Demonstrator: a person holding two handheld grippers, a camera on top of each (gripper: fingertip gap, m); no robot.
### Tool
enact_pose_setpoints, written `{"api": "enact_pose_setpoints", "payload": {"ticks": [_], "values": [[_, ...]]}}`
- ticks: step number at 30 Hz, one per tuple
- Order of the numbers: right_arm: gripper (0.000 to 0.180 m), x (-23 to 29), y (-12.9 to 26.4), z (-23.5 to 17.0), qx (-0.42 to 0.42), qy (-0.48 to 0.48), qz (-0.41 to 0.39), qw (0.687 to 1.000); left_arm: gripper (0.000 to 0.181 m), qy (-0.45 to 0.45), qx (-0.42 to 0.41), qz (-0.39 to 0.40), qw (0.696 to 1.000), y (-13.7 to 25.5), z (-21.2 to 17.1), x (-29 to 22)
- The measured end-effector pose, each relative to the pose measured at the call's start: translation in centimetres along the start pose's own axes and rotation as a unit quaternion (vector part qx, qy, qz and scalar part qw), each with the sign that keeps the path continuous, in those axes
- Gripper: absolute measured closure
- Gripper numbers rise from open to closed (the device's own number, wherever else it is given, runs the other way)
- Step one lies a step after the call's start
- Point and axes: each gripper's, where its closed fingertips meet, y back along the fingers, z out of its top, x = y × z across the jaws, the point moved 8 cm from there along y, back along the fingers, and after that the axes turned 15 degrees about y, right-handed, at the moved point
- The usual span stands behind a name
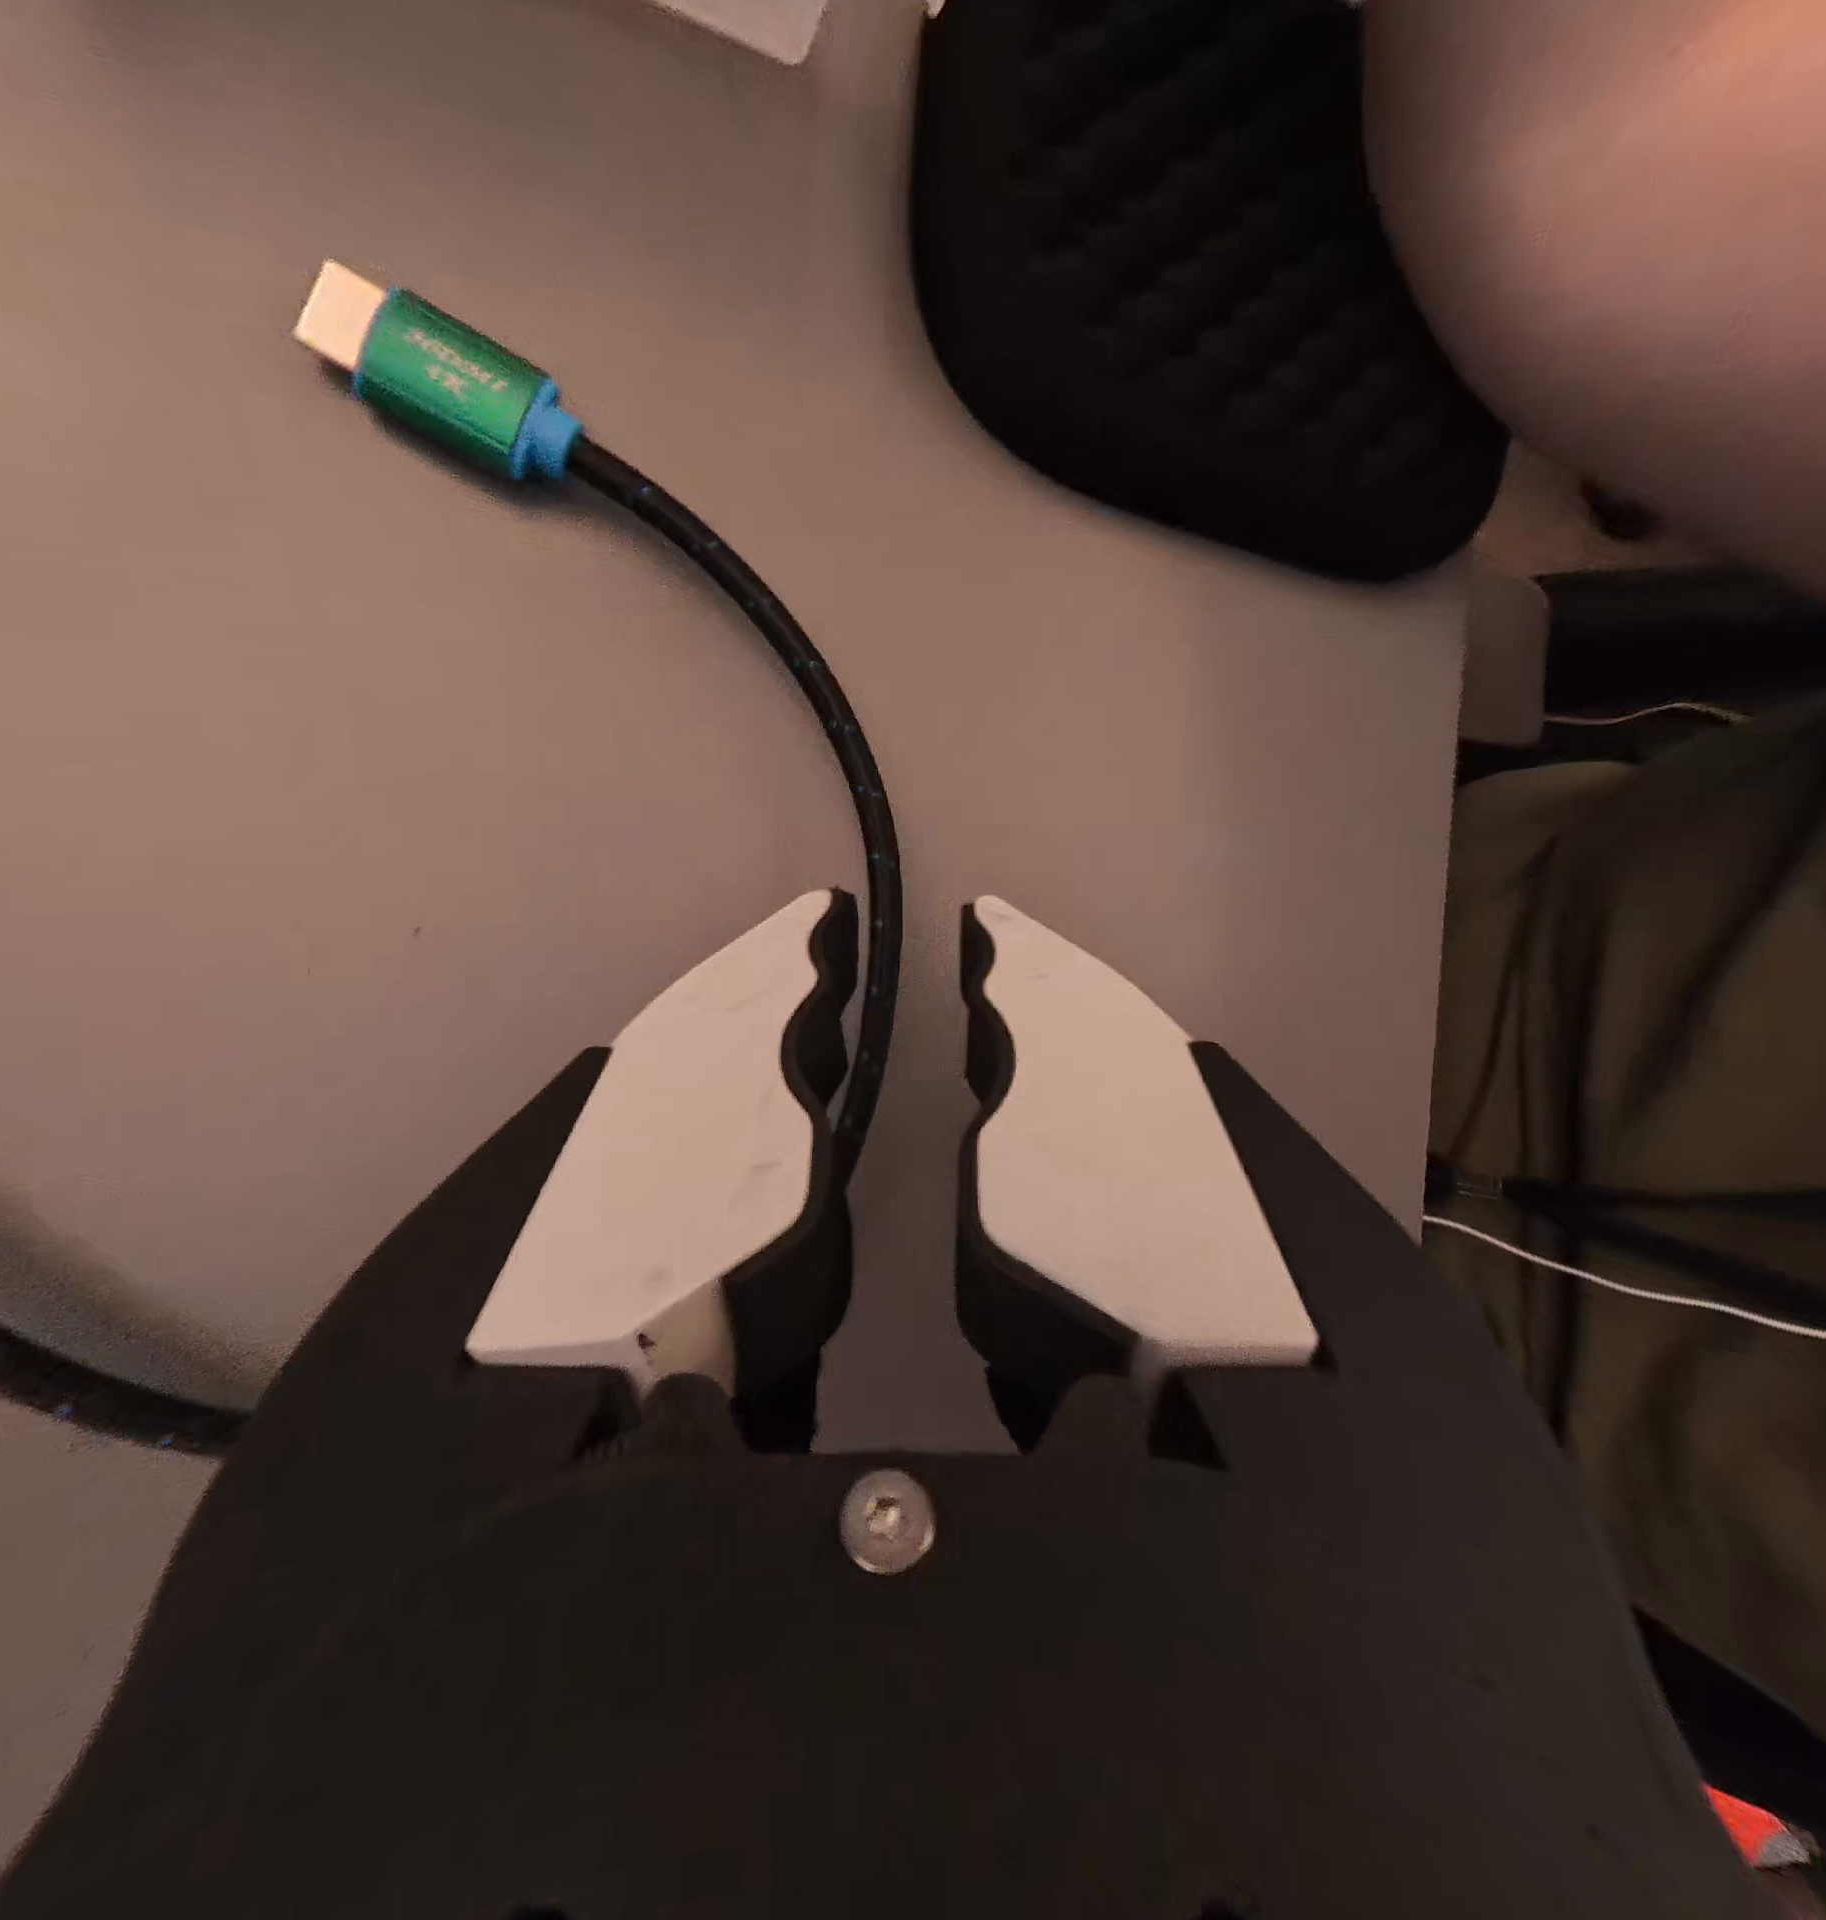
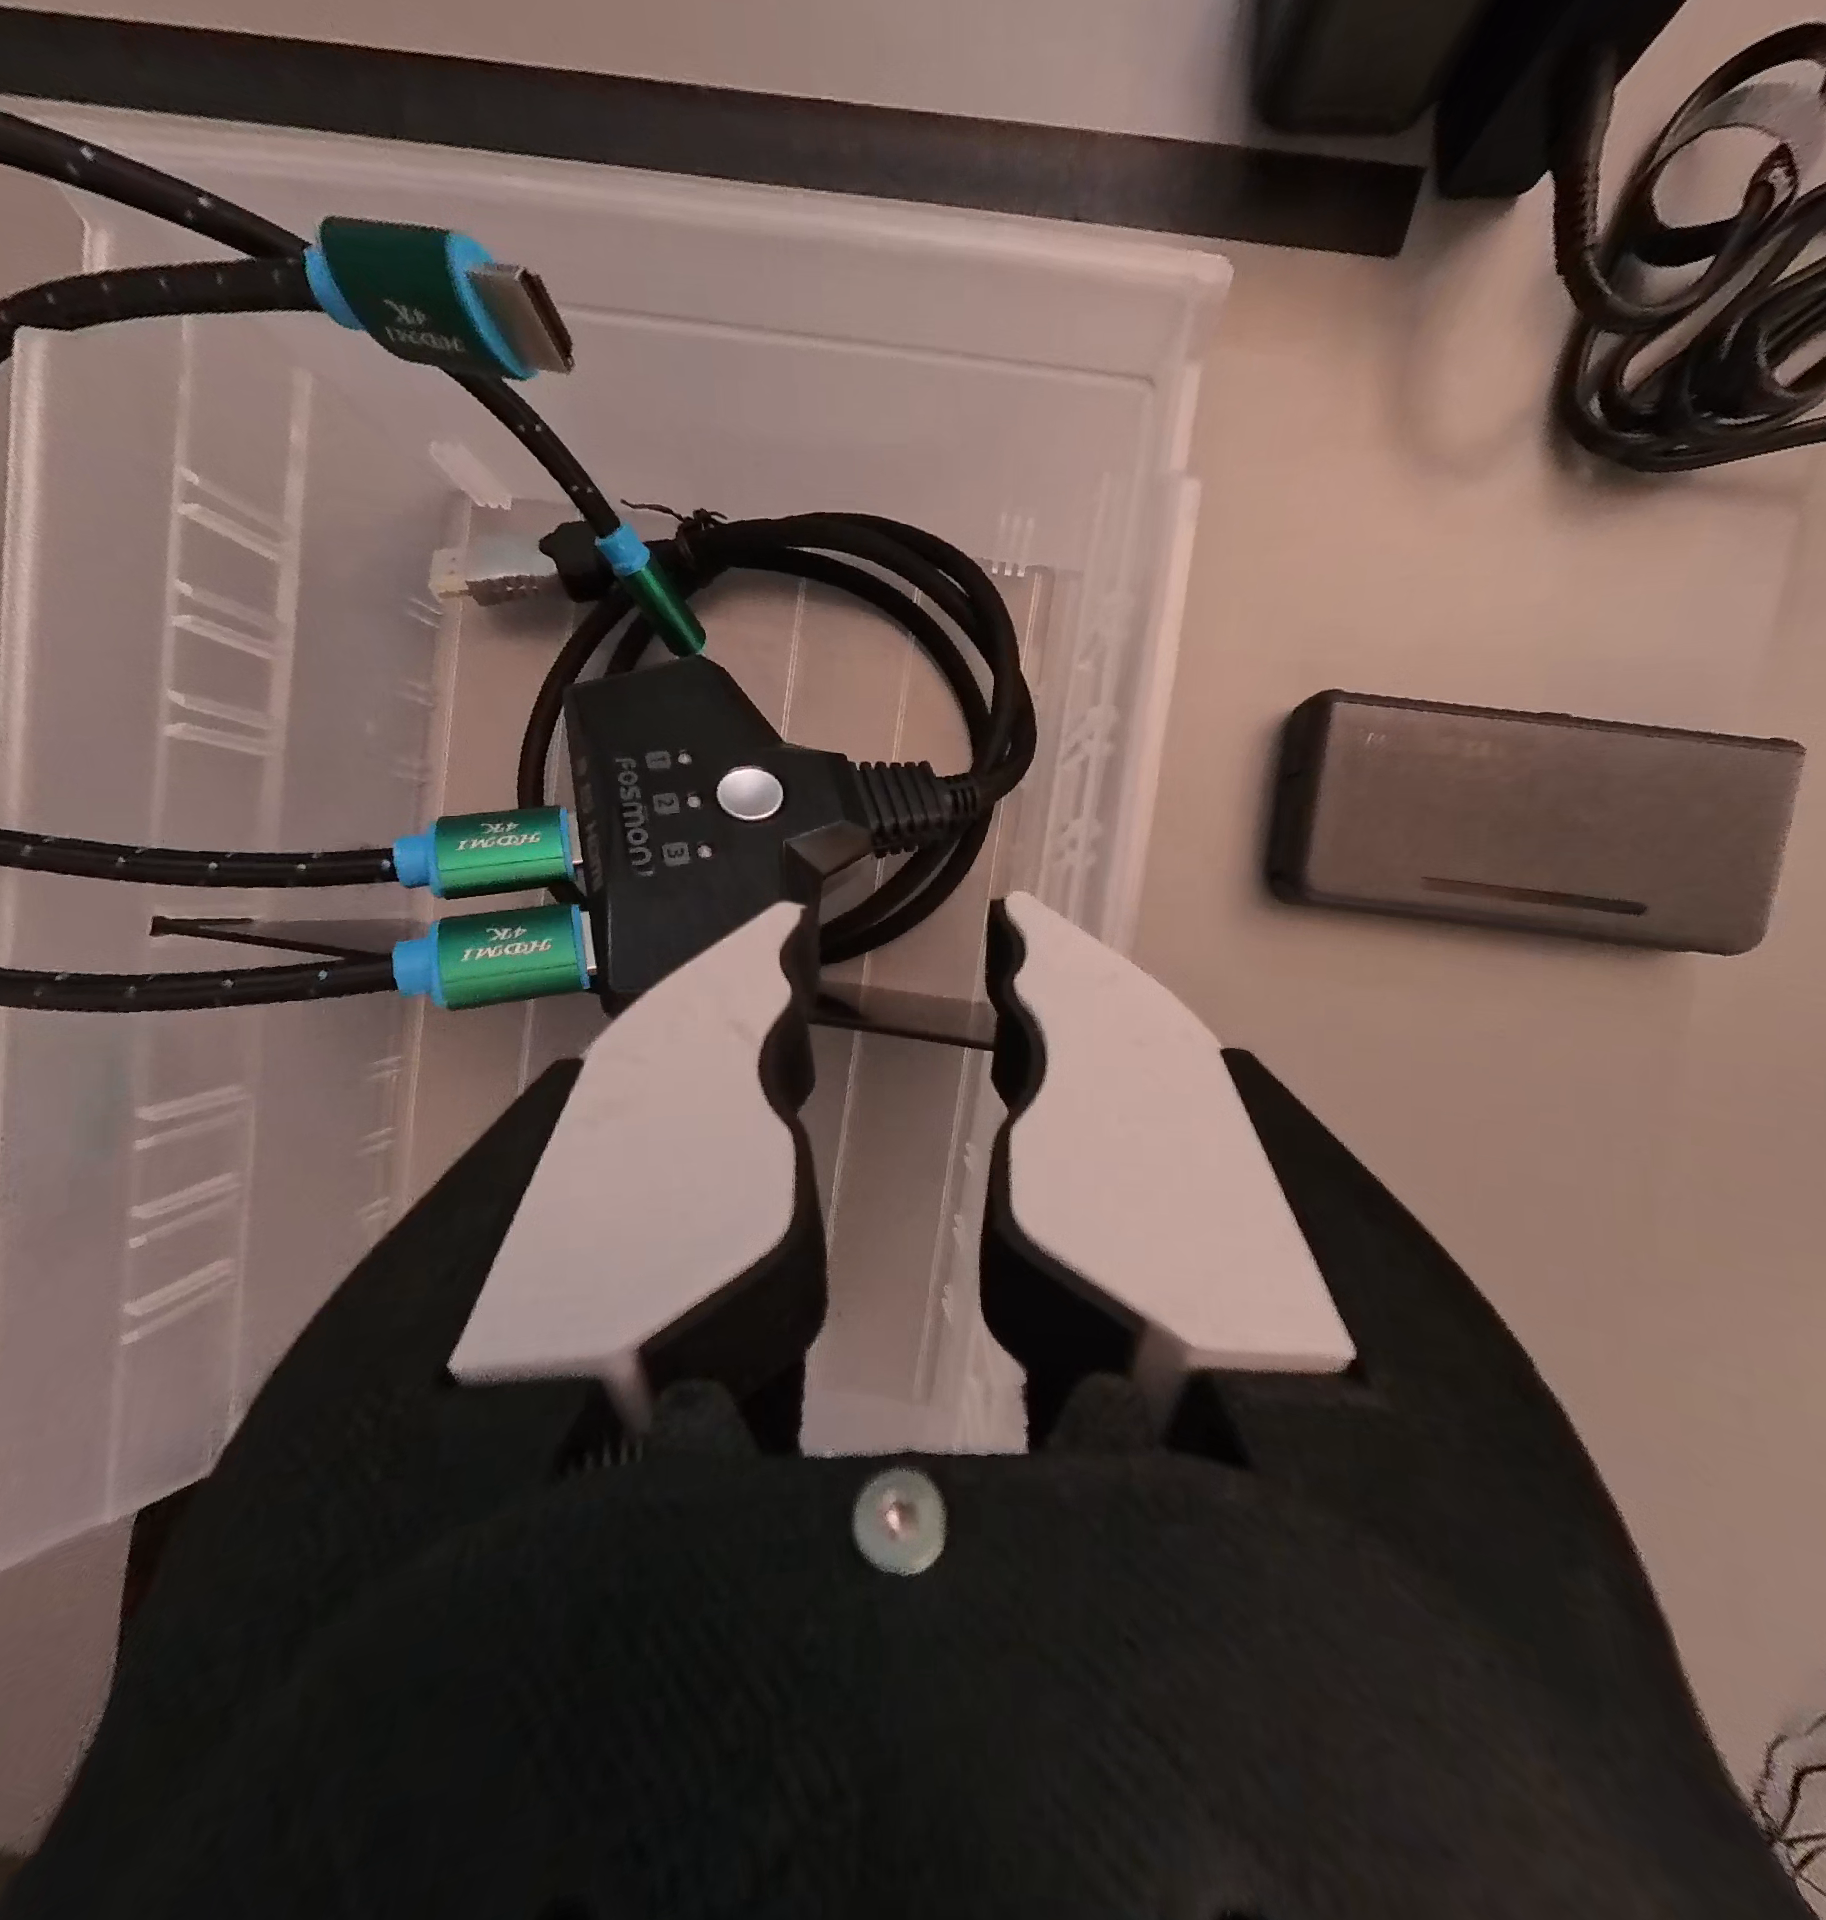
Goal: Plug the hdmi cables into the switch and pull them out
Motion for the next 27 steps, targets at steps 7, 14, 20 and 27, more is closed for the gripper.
{"api": "enact_pose_setpoints", "payload": {"ticks": [7,14,20,27], "values": [[0.150,-0.1,0.2,0.1,-0.010,0.001,0.000,1.000,0.145,-0.107,-0.179,0.070,0.976,8.9,0.8,-1.0],[0.150,-0.2,-0.2,-0.2,-0.001,0.011,0.004,1.000,0.120,-0.224,-0.487,0.285,0.795,25.0,-5.9,-0.1],[0.150,-0.3,-0.7,-0.4,0.015,0.015,0.004,1.000,0.130,-0.226,-0.284,0.417,0.834,28.9,-10.1,10.0],[0.150,-0.2,-1.0,-0.6,0.043,0.020,-0.014,0.999,0.112,-0.157,-0.072,0.361,0.916,27.0,-13.2,18.1]]}}
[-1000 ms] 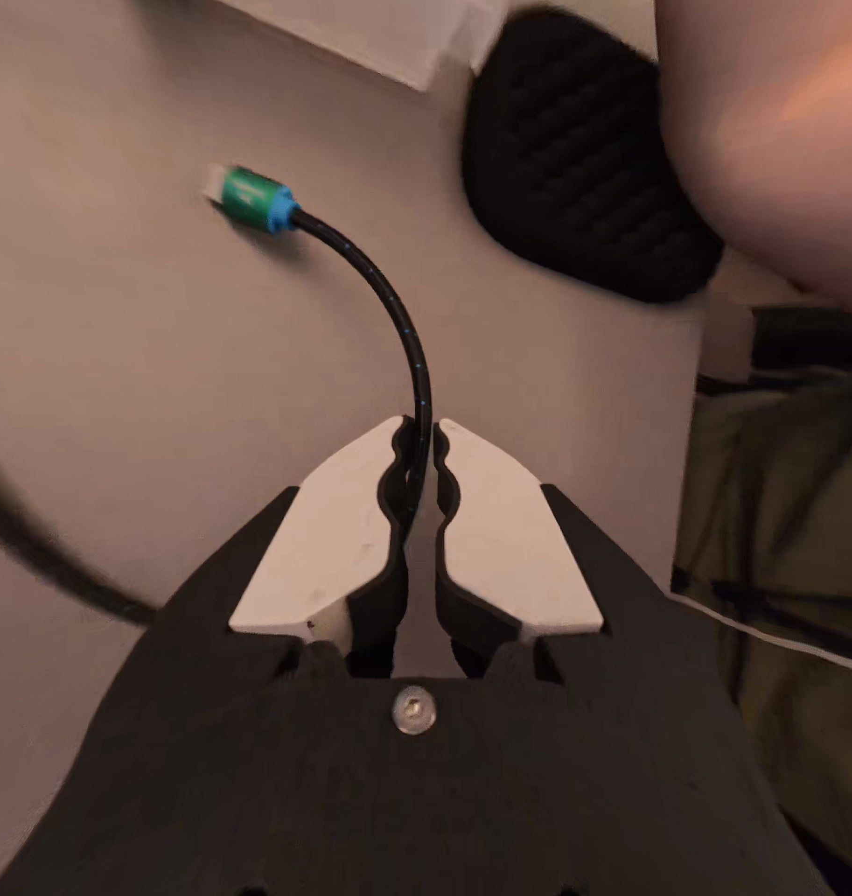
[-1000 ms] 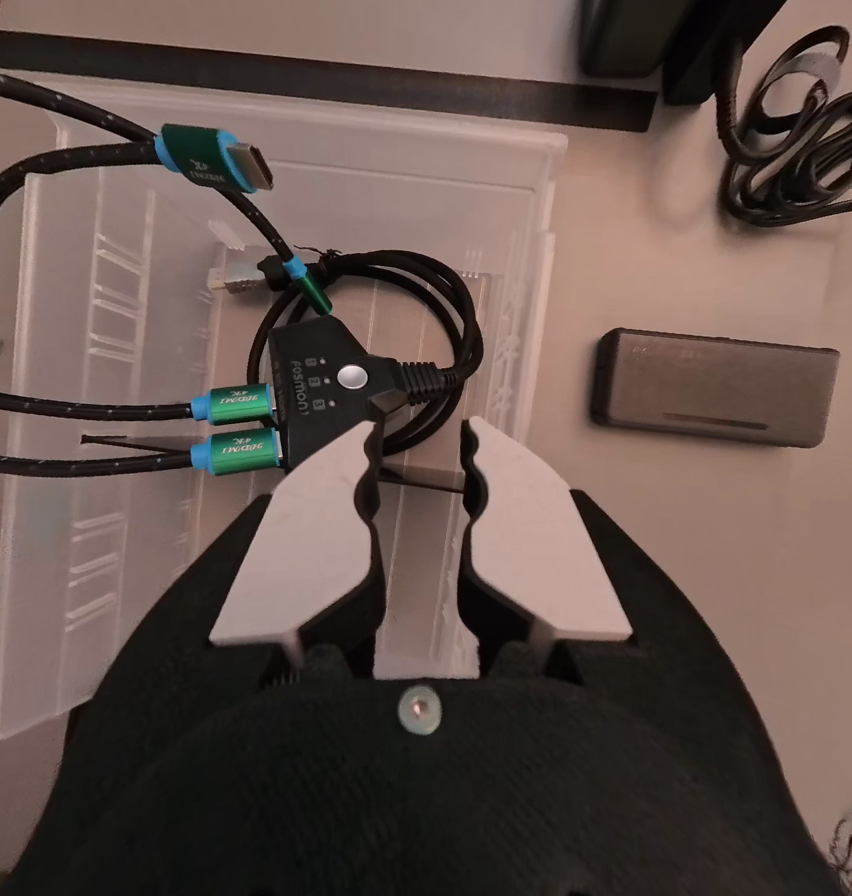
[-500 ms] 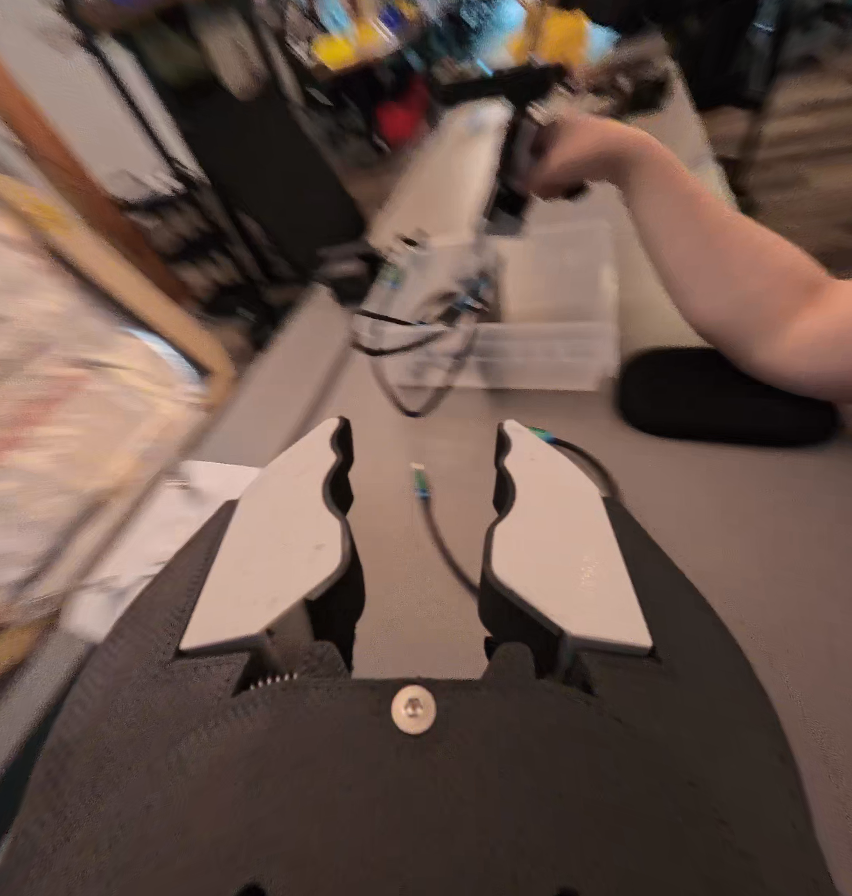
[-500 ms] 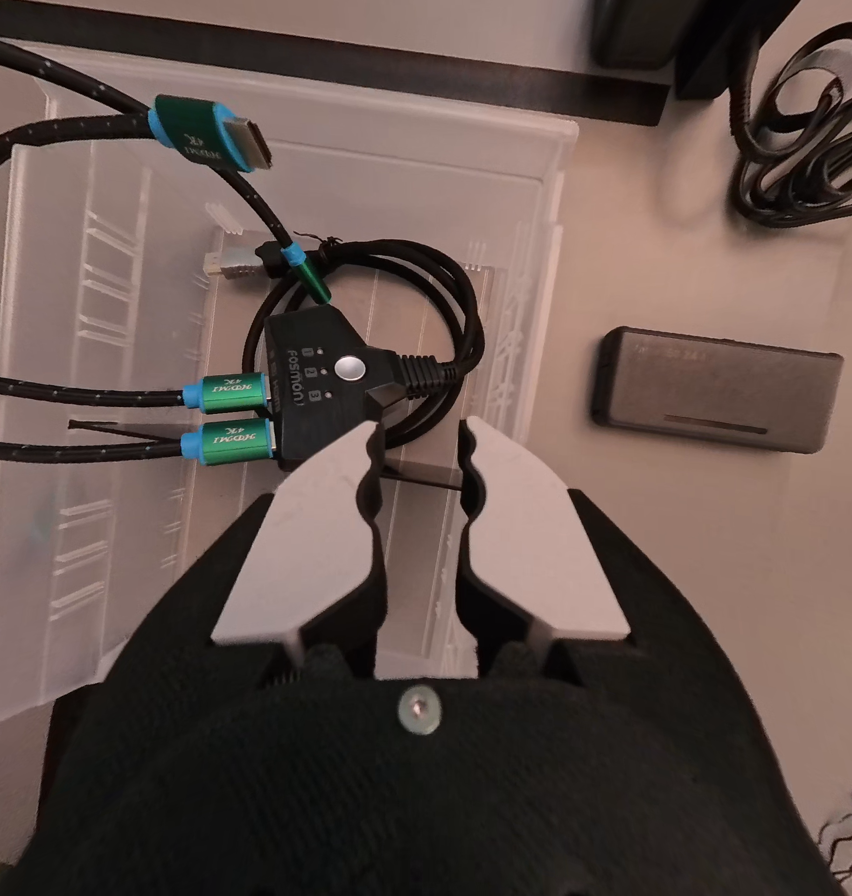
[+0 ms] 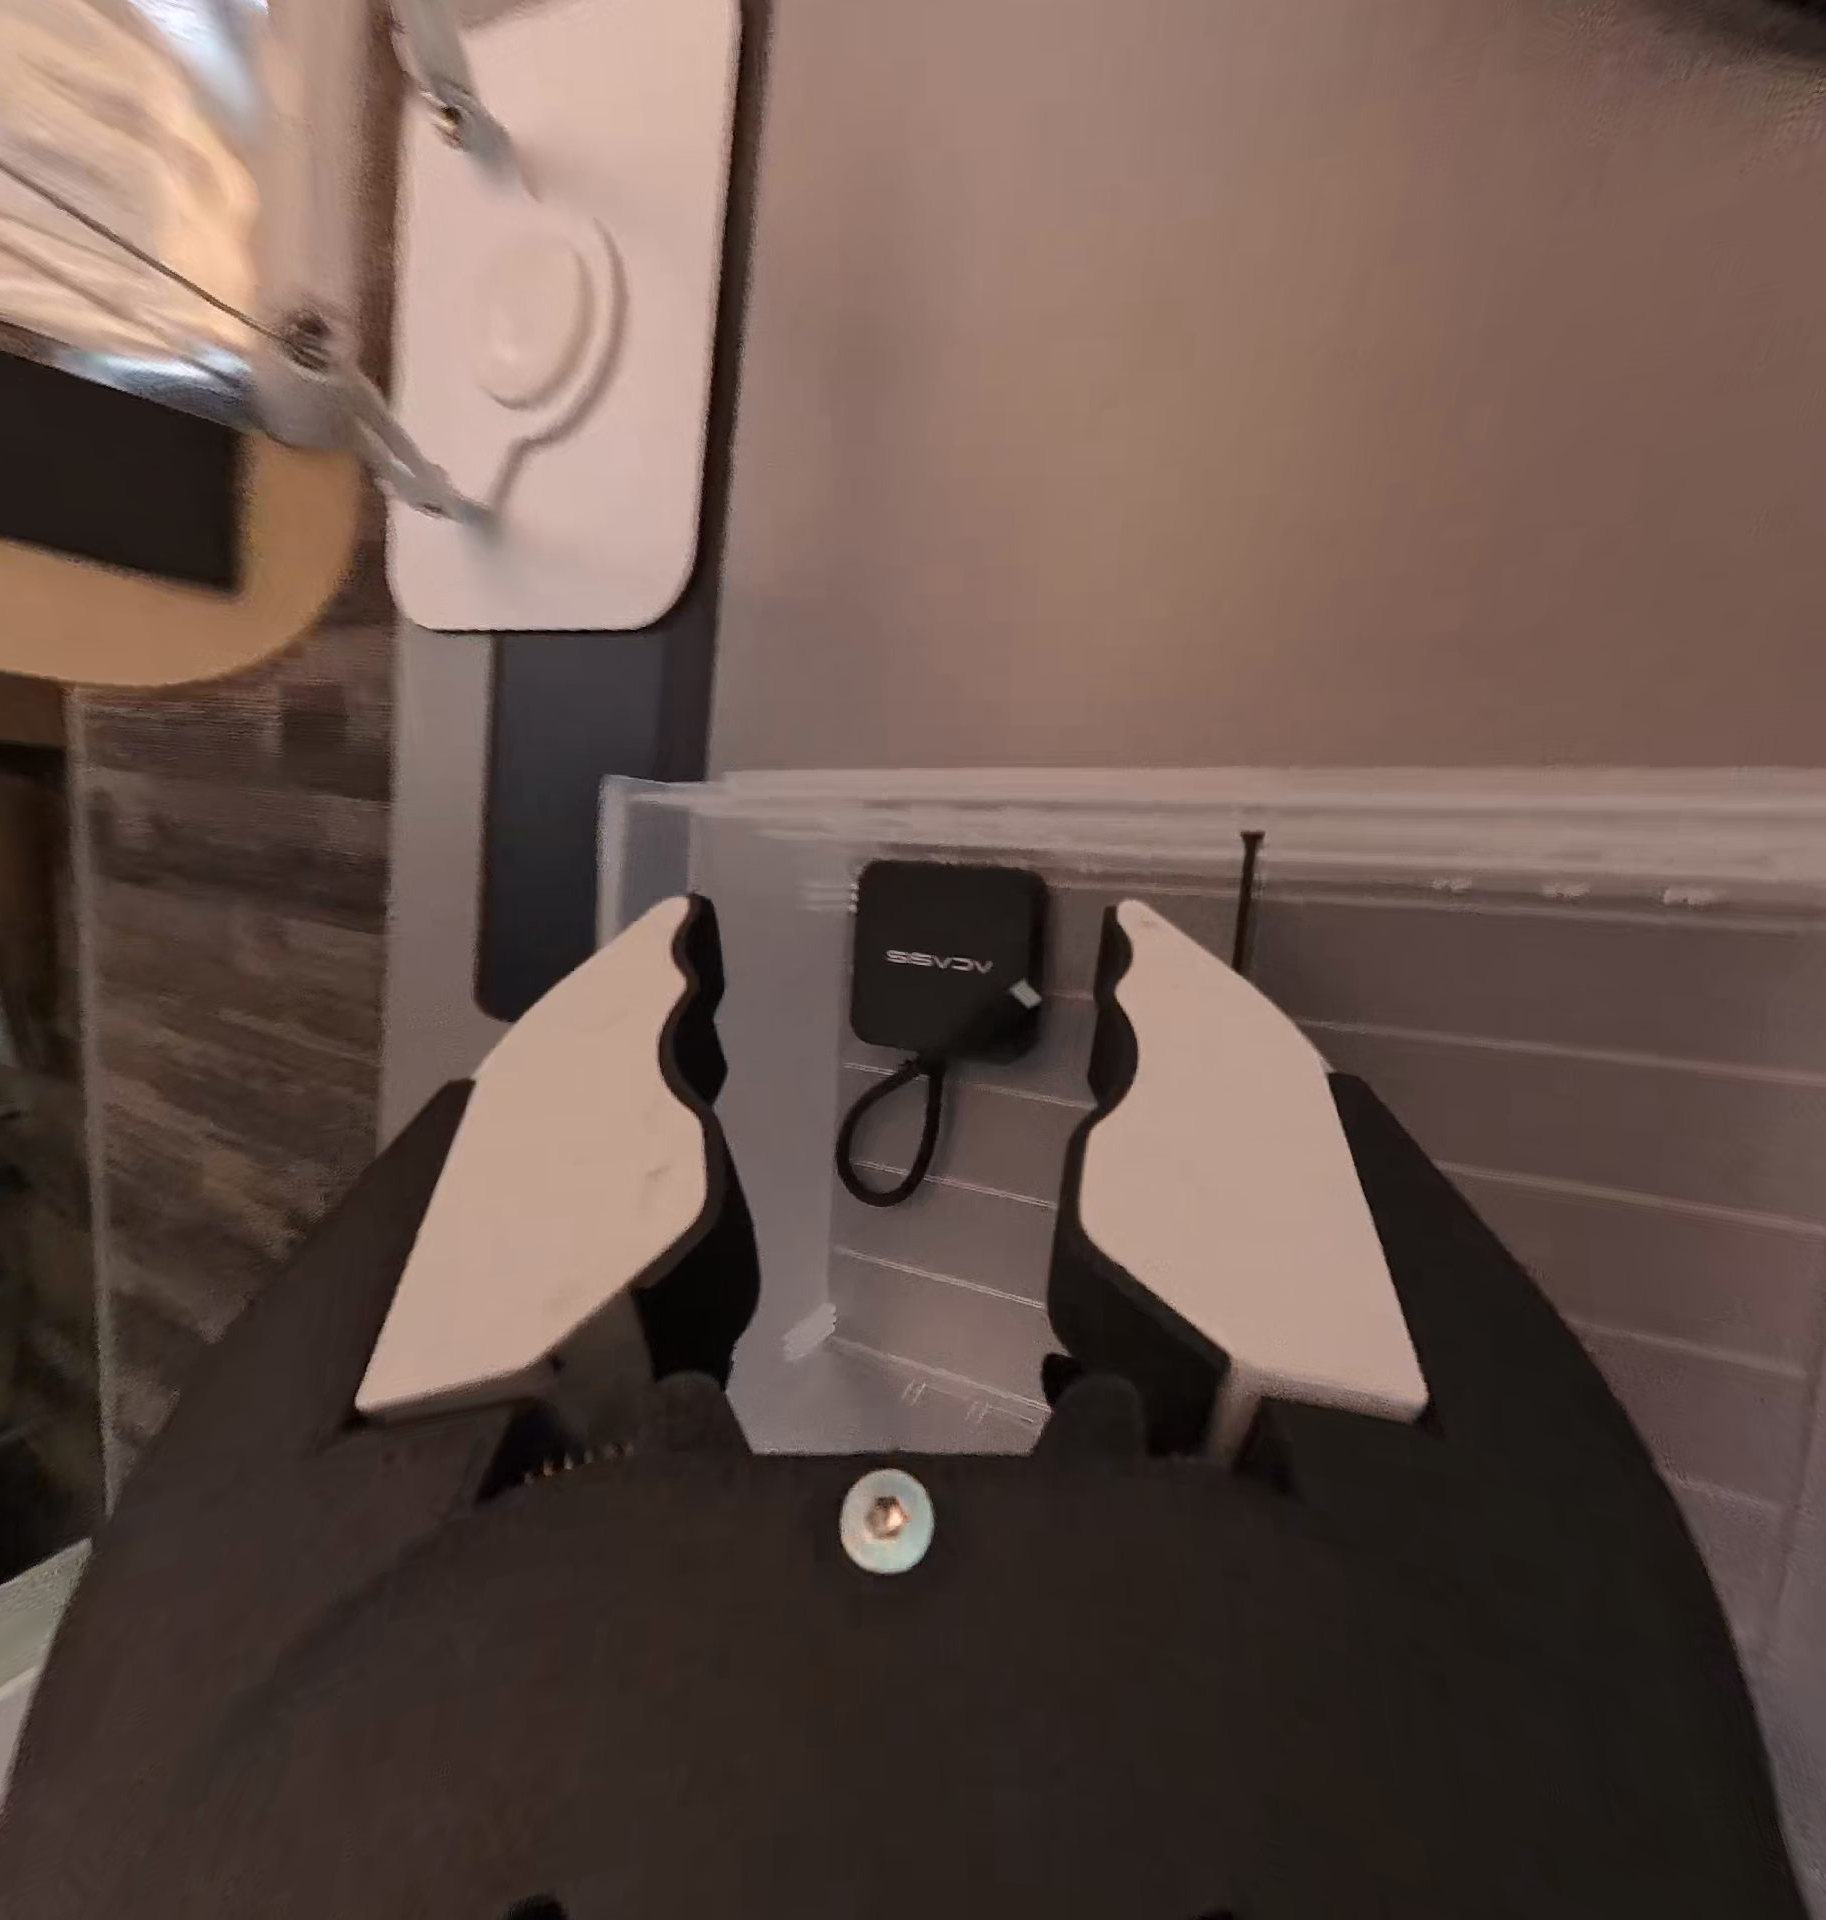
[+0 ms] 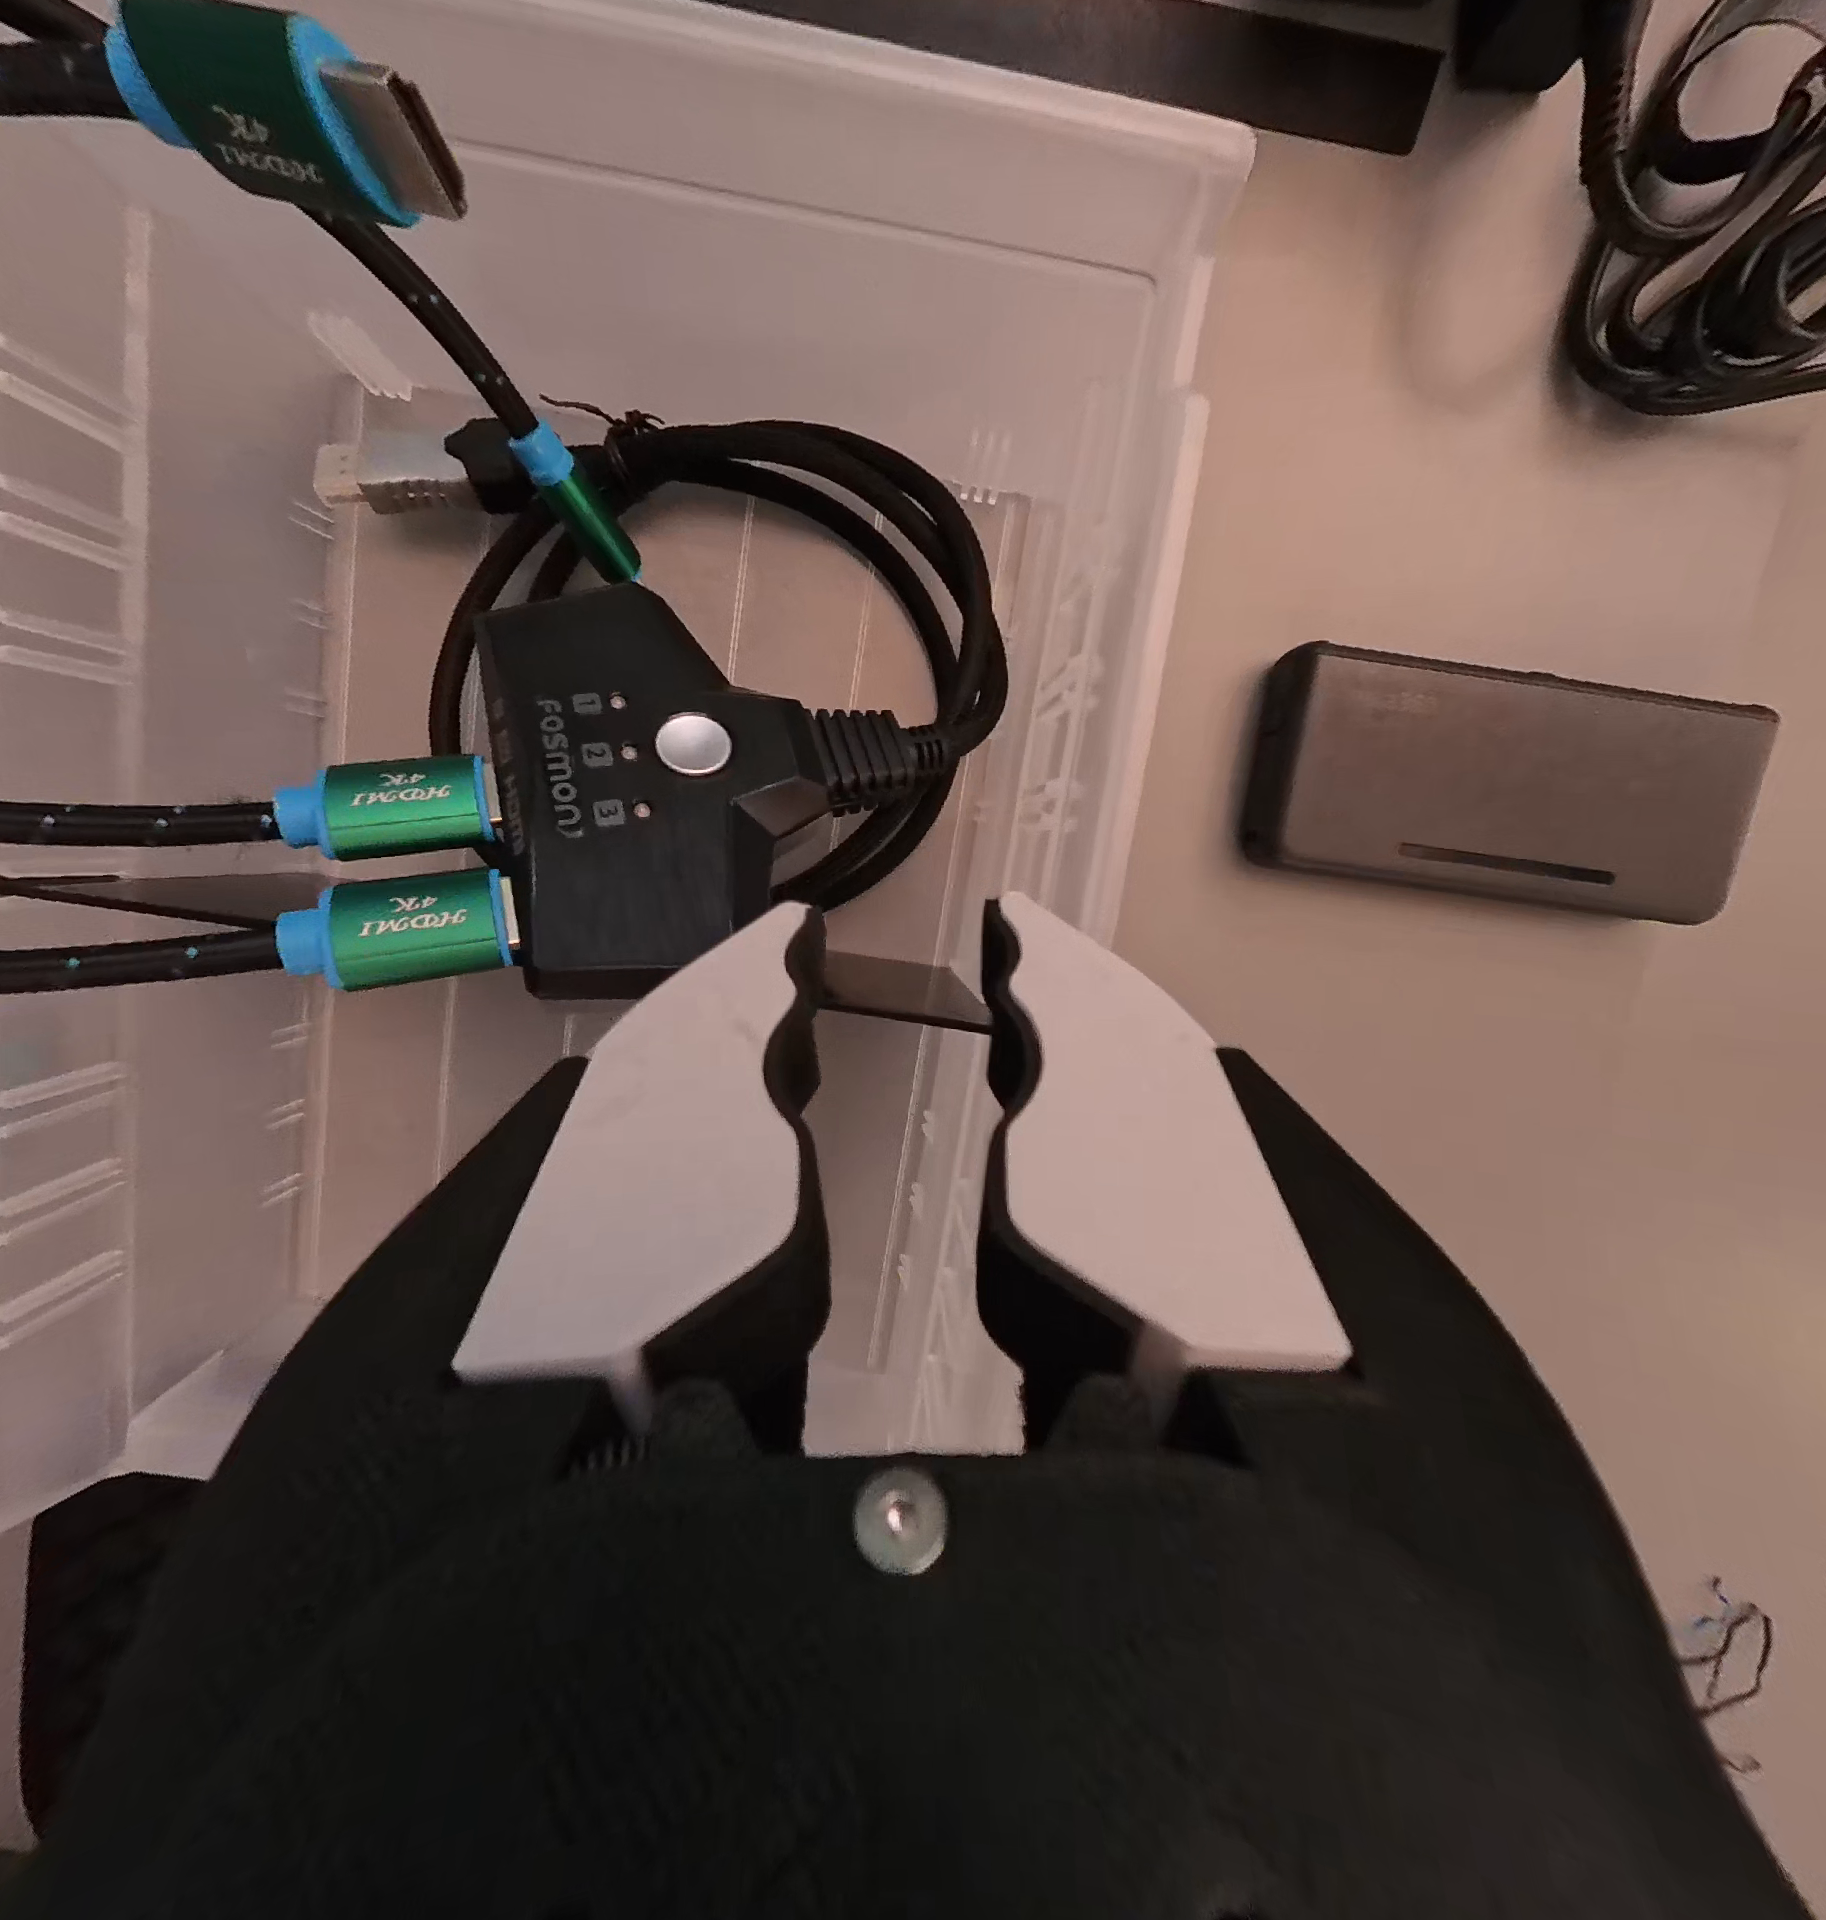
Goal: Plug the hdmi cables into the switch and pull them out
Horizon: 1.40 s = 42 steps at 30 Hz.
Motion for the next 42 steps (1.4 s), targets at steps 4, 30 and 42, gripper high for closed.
{"api": "enact_pose_setpoints", "payload": {"ticks": [4,30,42], "values": [[0.151,0.1,-0.2,0.0,0.017,0.005,-0.015,1.000,0.104,-0.016,0.073,-0.044,0.996,-3.2,-2.7,0.5],[0.157,2.4,-0.1,3.0,0.028,0.136,-0.084,0.987,0.115,0.040,0.142,-0.109,0.983,-8.3,-6.2,2.0],[0.157,3.1,3.6,2.9,-0.051,0.147,-0.084,0.984,0.115,0.106,-0.038,-0.028,0.993,4.0,-2.8,0.2]]}}
